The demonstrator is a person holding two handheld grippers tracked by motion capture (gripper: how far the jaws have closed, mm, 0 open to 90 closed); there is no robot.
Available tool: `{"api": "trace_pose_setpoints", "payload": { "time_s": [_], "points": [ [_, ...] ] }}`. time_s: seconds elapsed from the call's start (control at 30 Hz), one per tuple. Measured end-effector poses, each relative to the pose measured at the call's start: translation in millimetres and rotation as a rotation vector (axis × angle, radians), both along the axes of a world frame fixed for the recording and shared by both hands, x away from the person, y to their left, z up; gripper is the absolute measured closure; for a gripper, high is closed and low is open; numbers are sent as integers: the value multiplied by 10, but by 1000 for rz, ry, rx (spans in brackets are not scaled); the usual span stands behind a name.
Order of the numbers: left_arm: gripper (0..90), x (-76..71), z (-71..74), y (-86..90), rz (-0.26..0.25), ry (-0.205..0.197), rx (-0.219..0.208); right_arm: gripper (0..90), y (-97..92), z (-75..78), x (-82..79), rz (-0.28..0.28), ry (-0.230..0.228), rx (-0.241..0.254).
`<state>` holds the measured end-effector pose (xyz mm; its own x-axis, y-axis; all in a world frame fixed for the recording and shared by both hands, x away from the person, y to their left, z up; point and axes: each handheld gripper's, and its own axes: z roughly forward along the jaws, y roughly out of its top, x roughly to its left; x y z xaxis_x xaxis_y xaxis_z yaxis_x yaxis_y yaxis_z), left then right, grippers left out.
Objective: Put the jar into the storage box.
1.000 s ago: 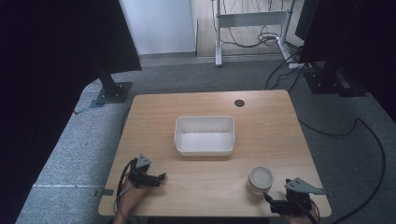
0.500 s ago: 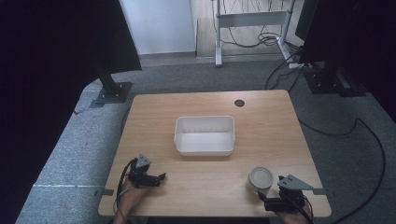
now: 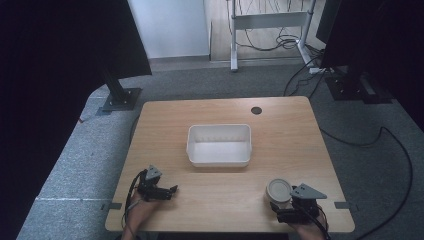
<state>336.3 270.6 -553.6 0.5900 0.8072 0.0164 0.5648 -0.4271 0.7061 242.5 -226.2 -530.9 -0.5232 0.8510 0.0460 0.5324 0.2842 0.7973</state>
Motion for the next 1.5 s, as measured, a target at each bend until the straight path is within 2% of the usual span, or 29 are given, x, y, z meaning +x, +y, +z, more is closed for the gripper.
{"api": "trace_pose_setpoints", "payload": {
  "time_s": [0.43,0.6,0.77,1.0,1.5],
  "points": [
    [15,0,1,1,-1,1,2,33,101,-44,103,2,18,-25],
    [15,0,1,1,-2,1,2,82,142,-57,134,8,21,-34],
    [15,0,1,2,-2,1,3,90,154,-64,137,1,18,-35],
    [15,1,1,2,-2,1,2,94,181,-38,125,-28,30,-36],
    [15,0,1,2,-2,0,2,94,342,83,240,-6,13,-48]
  ]
}}
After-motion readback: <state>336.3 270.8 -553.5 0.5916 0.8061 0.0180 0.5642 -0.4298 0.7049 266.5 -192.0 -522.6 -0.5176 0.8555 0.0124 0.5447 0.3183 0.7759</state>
